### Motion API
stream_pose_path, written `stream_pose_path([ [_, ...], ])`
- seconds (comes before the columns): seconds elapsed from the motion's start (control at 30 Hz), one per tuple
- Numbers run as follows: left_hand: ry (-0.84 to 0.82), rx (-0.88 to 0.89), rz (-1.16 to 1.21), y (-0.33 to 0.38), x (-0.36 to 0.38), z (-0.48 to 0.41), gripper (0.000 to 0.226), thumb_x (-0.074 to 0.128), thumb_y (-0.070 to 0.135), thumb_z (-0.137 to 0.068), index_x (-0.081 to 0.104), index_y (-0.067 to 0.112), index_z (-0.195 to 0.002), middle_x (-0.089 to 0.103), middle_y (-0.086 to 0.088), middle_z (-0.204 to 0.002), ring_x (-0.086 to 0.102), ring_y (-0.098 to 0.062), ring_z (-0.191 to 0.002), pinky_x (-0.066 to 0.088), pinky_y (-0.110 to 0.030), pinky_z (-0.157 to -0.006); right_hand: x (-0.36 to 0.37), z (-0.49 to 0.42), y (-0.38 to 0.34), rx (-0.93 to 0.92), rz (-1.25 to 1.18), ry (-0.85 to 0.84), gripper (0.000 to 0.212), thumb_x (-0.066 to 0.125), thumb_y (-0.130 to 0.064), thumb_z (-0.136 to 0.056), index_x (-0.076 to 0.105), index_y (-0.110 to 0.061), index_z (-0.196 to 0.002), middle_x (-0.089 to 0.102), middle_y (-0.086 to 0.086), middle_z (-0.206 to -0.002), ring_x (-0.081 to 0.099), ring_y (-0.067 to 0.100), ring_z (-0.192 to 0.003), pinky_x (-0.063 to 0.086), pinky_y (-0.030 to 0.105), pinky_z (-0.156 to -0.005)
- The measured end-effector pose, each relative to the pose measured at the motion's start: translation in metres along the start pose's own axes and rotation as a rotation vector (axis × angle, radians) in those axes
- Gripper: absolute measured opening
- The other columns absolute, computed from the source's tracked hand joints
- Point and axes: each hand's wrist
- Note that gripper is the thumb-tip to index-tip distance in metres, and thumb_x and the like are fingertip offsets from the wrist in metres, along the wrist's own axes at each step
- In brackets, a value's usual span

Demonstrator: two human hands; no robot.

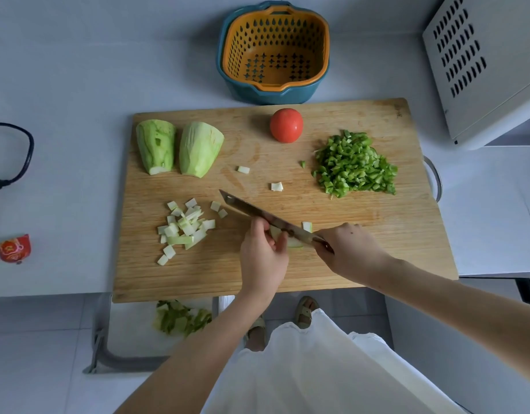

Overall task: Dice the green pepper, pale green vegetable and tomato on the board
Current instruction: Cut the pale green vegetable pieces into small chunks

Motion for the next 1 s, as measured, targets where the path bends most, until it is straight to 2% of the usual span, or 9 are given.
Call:
stream_pose_path([
  [0.1, -0.049, -0.083, -0.009, 0.012, 0.000, -0.003, 0.024, 0.066, 0.021, -0.084, 0.050, 0.013, -0.100, 0.061, 0.002, -0.081, 0.060, -0.015, -0.071, 0.041, -0.020, -0.057, 0.001, 0.002, -0.001, 0.026, -0.031, 0.014, 0.027, 0.037, -0.022, -0.097, 0.053, -0.013, -0.076, 0.040, -0.003, -0.055, 0.034, 0.017, -0.048, 0.023, 0.026, -0.044],
  [0.2, -0.105, -0.152, -0.024, 0.019, -0.007, -0.016, 0.021, 0.068, 0.017, -0.080, 0.051, 0.013, -0.091, 0.060, 0.005, -0.080, 0.058, -0.014, -0.073, 0.040, -0.017, -0.055, 0.001, 0.005, -0.002, 0.073, -0.061, 0.015, 0.029, 0.037, -0.023, -0.097, 0.046, -0.016, -0.070, 0.038, -0.005, -0.054, 0.033, 0.014, -0.046, 0.024, 0.026, -0.043],
  [0.3, -0.152, -0.073, -0.205, 0.019, -0.016, -0.027, 0.017, 0.066, 0.012, -0.078, 0.055, 0.011, -0.091, 0.061, 0.001, -0.083, 0.060, -0.017, -0.076, 0.040, -0.022, -0.060, 0.002, 0.006, -0.001, 0.124, -0.104, 0.009, 0.030, 0.038, -0.023, -0.097, 0.043, -0.019, -0.067, 0.041, -0.004, -0.055, 0.040, 0.018, -0.050, 0.027, 0.028, -0.044],
  [0.43, -0.220, 0.057, -0.351, 0.020, -0.025, -0.031, 0.020, 0.065, 0.018, -0.084, 0.056, 0.009, -0.100, 0.059, -0.001, -0.090, 0.058, -0.018, -0.081, 0.037, -0.021, -0.063, 0.000, 0.008, -0.006, 0.137, -0.119, 0.004, 0.039, 0.039, -0.023, -0.097, 0.032, -0.024, -0.058, 0.040, -0.004, -0.055, 0.036, 0.016, -0.047, 0.026, 0.027, -0.042],
  [0.57, -0.139, 0.143, -0.332, 0.015, -0.027, -0.026, 0.007, 0.059, 0.013, -0.088, 0.052, 0.011, -0.090, 0.053, -0.003, -0.084, 0.047, -0.013, -0.069, 0.028, -0.016, -0.055, -0.007, 0.017, -0.015, 0.141, -0.098, 0.026, 0.037, 0.036, -0.024, -0.097, 0.031, -0.025, -0.060, 0.040, -0.004, -0.055, 0.035, 0.015, -0.046, 0.024, 0.026, -0.042],
  [0.73, -0.127, 0.133, -0.202, 0.007, -0.023, -0.025, 0.011, 0.059, 0.002, -0.085, 0.059, 0.010, -0.078, 0.059, 0.001, -0.078, 0.052, -0.011, -0.073, 0.037, -0.006, -0.061, -0.012, 0.022, -0.024, 0.122, -0.100, 0.041, 0.026, 0.035, -0.025, -0.097, 0.041, -0.018, -0.073, 0.038, -0.004, -0.057, 0.033, 0.015, -0.047, 0.023, 0.027, -0.043],
  [0.8, -0.117, 0.121, -0.127, 0.004, -0.023, -0.024, 0.014, 0.061, 0.001, -0.084, 0.059, 0.012, -0.076, 0.057, 0.006, -0.073, 0.059, -0.016, -0.071, 0.048, -0.014, -0.066, -0.012, 0.021, -0.028, 0.110, -0.075, 0.037, 0.024, 0.034, -0.025, -0.097, 0.041, -0.018, -0.076, 0.036, -0.004, -0.056, 0.031, 0.014, -0.046, 0.021, 0.027, -0.043],
  [0.87, -0.129, 0.104, -0.089, 0.002, -0.024, -0.025, 0.015, 0.063, 0.003, -0.084, 0.059, 0.015, -0.075, 0.060, 0.005, -0.072, 0.065, -0.020, -0.069, 0.056, -0.036, -0.064, -0.010, 0.021, -0.030, 0.104, -0.039, 0.042, 0.023, 0.033, -0.025, -0.098, 0.041, -0.018, -0.078, 0.035, -0.004, -0.056, 0.029, 0.014, -0.045, 0.020, 0.026, -0.042],
  [1.0, -0.145, 0.093, -0.096, 0.001, -0.025, -0.027, 0.016, 0.064, 0.006, -0.084, 0.058, 0.017, -0.074, 0.065, 0.000, -0.072, 0.066, -0.018, -0.064, 0.056, -0.038, -0.062, -0.006, 0.023, -0.033, 0.109, -0.002, 0.055, 0.022, 0.031, -0.025, -0.098, 0.043, -0.019, -0.081, 0.034, -0.004, -0.056, 0.028, 0.014, -0.045, 0.019, 0.027, -0.042],
])
Point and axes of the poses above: each hand's wrist, its own z-axis away from the middle knuckle, its own x-axis out of the palm, y = z × x
